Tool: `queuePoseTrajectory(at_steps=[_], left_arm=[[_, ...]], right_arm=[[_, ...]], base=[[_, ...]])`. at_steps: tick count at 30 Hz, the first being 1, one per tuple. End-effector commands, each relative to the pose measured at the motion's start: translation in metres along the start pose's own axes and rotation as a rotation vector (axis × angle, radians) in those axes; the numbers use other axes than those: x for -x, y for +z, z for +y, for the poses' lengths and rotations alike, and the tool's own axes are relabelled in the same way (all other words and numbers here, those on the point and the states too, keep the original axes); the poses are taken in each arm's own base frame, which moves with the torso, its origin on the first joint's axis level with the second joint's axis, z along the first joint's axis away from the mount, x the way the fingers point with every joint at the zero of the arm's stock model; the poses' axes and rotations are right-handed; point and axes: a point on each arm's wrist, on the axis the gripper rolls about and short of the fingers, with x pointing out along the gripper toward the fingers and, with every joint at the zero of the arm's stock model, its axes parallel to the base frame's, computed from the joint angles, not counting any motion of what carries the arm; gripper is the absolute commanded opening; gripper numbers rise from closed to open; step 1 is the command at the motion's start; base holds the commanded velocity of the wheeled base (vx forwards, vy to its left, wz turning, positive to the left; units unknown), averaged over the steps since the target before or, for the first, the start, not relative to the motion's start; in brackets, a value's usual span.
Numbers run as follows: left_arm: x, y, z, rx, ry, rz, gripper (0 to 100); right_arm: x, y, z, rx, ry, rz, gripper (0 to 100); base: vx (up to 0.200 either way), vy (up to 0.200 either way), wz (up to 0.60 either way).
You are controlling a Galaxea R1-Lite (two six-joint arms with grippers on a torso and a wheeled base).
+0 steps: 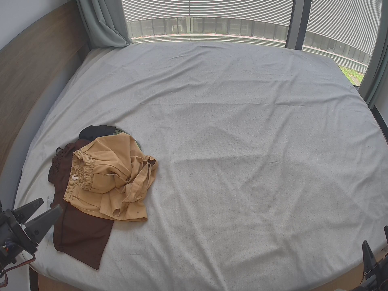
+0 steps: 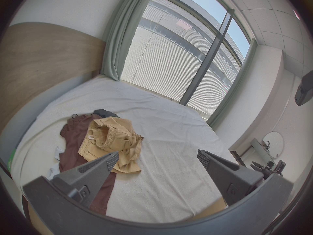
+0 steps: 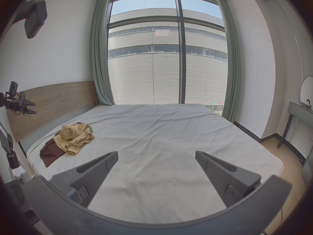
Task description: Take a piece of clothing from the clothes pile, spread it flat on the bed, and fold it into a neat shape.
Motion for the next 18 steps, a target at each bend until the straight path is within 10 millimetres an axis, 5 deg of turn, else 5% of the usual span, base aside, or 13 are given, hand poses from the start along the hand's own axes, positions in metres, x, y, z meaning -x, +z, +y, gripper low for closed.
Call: queuePoseTrajectory(at_steps=[1, 18], left_arm=[[-0.022, 0.000, 0.008, 0.040, -0.018, 0.102, 100], [-0.084, 0.005, 0.041, 0.084, -0.051, 0.160, 100]], right_arm=[[0.000, -0.005, 0.000, 0.000, 0.000, 0.000, 100], [0.000, -0.005, 0.000, 0.000, 0.000, 0.000, 100]], base=[[0.000, 0.000, 0.00], [0.000, 0.000, 0.00]])
